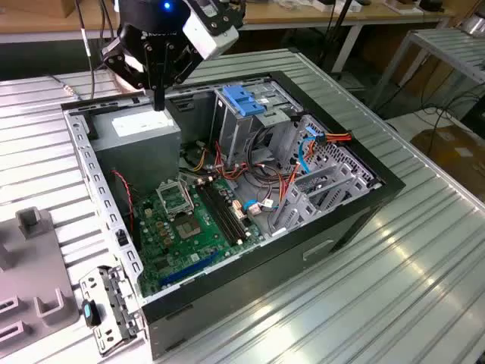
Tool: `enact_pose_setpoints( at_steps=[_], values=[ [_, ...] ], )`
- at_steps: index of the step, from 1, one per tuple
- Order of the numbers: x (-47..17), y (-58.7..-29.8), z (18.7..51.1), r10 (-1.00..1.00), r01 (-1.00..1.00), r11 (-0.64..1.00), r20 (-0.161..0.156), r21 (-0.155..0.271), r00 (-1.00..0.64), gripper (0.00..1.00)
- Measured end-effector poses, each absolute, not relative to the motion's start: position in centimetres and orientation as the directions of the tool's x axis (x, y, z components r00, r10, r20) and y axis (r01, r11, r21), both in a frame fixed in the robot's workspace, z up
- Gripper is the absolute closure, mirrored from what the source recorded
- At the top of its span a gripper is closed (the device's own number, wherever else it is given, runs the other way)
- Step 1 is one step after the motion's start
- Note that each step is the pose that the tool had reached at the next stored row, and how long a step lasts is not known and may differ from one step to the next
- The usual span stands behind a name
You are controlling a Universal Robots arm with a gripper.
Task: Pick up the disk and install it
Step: 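Reach for the disk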
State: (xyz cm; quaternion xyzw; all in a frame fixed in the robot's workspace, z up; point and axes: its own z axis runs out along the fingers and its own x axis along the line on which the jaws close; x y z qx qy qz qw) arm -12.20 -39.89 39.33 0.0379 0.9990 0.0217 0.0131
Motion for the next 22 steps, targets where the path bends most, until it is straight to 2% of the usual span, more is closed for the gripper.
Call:
enact_pose_setpoints(
  at_steps=[22],
  values=[
    [-12.86, -39.89, 39.24, 0.076, 0.075, 0.996, -0.023, 0.044, -0.997, 0.89]
  ],
)
